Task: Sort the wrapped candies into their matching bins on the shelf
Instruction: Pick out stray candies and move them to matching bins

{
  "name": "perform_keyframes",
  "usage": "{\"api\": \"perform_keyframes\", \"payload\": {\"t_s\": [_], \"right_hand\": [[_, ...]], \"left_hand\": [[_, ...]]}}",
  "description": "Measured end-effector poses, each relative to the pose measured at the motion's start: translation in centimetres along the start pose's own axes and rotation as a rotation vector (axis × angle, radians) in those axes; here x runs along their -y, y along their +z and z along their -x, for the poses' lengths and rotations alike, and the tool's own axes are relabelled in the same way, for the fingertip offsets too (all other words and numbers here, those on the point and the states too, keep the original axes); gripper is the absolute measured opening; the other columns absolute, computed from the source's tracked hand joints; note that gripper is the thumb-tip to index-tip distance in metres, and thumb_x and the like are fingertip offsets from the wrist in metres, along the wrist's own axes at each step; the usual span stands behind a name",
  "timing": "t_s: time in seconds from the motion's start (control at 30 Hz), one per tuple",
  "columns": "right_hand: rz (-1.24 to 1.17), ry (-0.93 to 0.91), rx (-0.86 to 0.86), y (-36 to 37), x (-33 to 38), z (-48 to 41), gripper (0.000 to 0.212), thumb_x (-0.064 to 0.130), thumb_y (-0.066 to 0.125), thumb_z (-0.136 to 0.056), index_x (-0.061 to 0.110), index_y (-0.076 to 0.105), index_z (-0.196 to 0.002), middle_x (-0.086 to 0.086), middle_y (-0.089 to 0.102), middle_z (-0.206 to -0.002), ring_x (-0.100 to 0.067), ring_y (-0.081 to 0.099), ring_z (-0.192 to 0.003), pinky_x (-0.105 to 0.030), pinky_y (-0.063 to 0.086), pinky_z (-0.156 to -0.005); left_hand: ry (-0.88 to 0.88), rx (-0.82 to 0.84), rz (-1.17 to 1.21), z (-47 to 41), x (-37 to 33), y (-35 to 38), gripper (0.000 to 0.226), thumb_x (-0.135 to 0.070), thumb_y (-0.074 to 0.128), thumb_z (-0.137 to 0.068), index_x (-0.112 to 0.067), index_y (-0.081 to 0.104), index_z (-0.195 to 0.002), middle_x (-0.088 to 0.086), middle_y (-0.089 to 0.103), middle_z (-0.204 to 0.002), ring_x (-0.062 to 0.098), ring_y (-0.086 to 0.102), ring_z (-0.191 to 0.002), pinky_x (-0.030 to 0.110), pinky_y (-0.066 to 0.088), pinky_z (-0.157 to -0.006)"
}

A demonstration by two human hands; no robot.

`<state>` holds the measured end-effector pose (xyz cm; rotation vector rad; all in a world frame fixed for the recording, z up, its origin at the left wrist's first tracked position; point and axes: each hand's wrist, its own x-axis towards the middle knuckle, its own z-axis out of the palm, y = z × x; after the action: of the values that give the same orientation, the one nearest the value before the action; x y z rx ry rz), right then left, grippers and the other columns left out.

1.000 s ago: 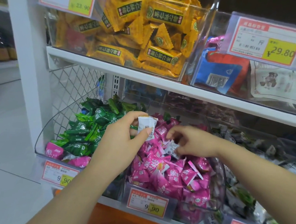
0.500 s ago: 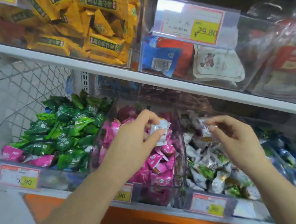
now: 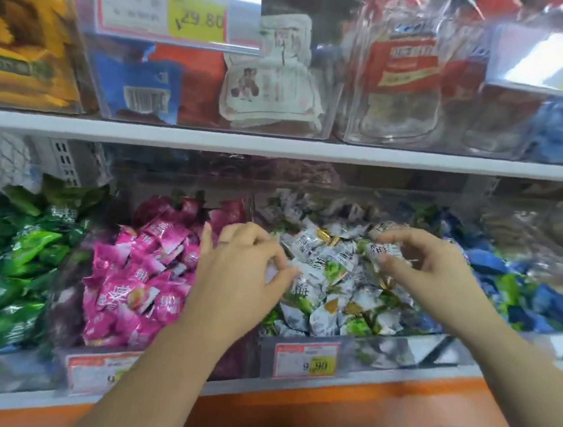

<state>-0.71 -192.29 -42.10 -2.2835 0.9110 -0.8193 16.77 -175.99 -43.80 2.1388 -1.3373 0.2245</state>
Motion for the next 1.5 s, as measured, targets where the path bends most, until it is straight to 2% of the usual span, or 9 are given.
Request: {"api": "perform_keyframes", "payload": {"t_s": [0.1, 0.23, 0.3, 0.5, 0.63, 0.77, 0.9, 1.2, 1.5], "right_hand": [[0.094, -0.011, -0.014, -0.6, -1.3, -0.2, 0.018, 0.026, 0.065, -0.086, 0.031, 0.064, -0.103, 0.009, 0.057, -0.122, -0.009, 0.055, -0.103, -0.026, 0.045, -0.08], [0.21, -0.085, 0.064, -0.8, -1.7, 0.0, 0.023, 0.018, 0.064, -0.088, 0.025, 0.067, -0.11, 0.004, 0.055, -0.128, -0.01, 0.05, -0.117, -0.022, 0.038, -0.097], [0.267, -0.116, 0.189, -0.5, -1.5, 0.3, 0.027, 0.018, 0.062, -0.09, 0.024, 0.065, -0.116, 0.005, 0.053, -0.132, -0.006, 0.048, -0.117, -0.017, 0.037, -0.095], [0.309, -0.112, 0.345, 0.1, -1.1, 1.1, 0.033, 0.021, 0.052, -0.096, 0.03, 0.056, -0.128, 0.006, 0.031, -0.149, -0.011, 0.031, -0.136, -0.027, 0.034, -0.106], [0.235, -0.249, 0.442, 0.7, -0.1, 2.0, 0.019, 0.031, 0.058, -0.092, 0.036, 0.071, -0.104, 0.016, 0.04, -0.14, -0.001, 0.03, -0.129, -0.019, 0.033, -0.097], [0.417, -0.302, 0.522, 2.1, -0.4, 1.5, 0.018, 0.038, 0.062, -0.088, 0.04, 0.071, -0.103, 0.017, 0.044, -0.141, -0.008, 0.035, -0.128, -0.036, 0.026, -0.108], [0.426, -0.262, 0.5, 2.6, -0.3, 0.6, 0.013, 0.037, 0.065, -0.086, 0.041, 0.072, -0.096, 0.016, 0.047, -0.137, -0.012, 0.036, -0.125, -0.037, 0.027, -0.106], [0.215, -0.245, 0.279, 2.8, 4.9, 0.5, 0.02, 0.021, 0.068, -0.083, 0.033, 0.068, -0.067, 0.017, 0.061, -0.083, -0.001, 0.057, -0.08, -0.021, 0.046, -0.071], [0.219, -0.298, 0.276, 8.0, 9.8, -0.4, 0.013, 0.023, 0.066, -0.085, 0.031, 0.064, -0.075, 0.008, 0.062, -0.088, -0.013, 0.058, -0.082, -0.034, 0.048, -0.082]], "left_hand": [[0.028, -0.01, -0.004, 0.2, 0.2, -0.1, 0.017, -0.053, 0.057, -0.082, -0.037, 0.059, -0.076, -0.018, 0.045, -0.098, 0.007, 0.037, -0.112, 0.053, 0.007, -0.116], [0.103, 0.194, -0.095, 0.8, 0.1, -0.6, 0.04, -0.054, 0.045, -0.091, -0.049, 0.044, -0.131, -0.026, 0.039, -0.13, 0.002, 0.023, -0.133, 0.046, -0.007, -0.115], [0.152, 0.282, -0.122, 1.0, -0.1, -0.5, 0.046, -0.054, 0.039, -0.093, -0.052, 0.032, -0.138, -0.029, 0.032, -0.141, 0.001, 0.013, -0.139, 0.046, -0.011, -0.115], [0.223, 0.349, -0.316, 1.3, -0.4, 0.1, 0.034, -0.051, 0.034, -0.097, -0.047, 0.053, -0.125, -0.03, 0.043, -0.134, 0.009, 0.008, -0.144, 0.052, -0.021, -0.109], [0.191, 0.377, -0.309, 1.1, -0.4, 0.1, 0.03, -0.047, 0.038, -0.097, -0.046, 0.057, -0.12, -0.027, 0.055, -0.125, 0.009, 0.01, -0.144, 0.053, -0.023, -0.108], [0.21, 0.384, -0.307, 0.8, -0.3, -0.1, 0.031, -0.042, 0.039, -0.098, -0.047, 0.052, -0.126, -0.021, 0.062, -0.12, 0.008, 0.011, -0.144, 0.053, -0.017, -0.113], [0.249, 0.363, -0.291, 1.3, 0.2, 0.0, 0.033, -0.044, 0.036, -0.099, -0.049, 0.049, -0.129, -0.025, 0.057, -0.125, 0.008, 0.012, -0.143, 0.052, -0.016, -0.114], [0.226, 0.029, 0.051, 3.6, 4.3, -3.5, 0.034, -0.041, 0.038, -0.091, -0.037, 0.066, -0.11, -0.025, 0.059, -0.11, -0.003, 0.05, -0.107, 0.037, 0.016, -0.113], [-0.093, -0.089, -0.05, 6.5, 11.6, -9.1, 0.036, -0.041, 0.042, -0.084, -0.029, 0.07, -0.103, -0.012, 0.065, -0.103, 0.015, 0.061, -0.097, 0.052, 0.044, -0.095]]}}
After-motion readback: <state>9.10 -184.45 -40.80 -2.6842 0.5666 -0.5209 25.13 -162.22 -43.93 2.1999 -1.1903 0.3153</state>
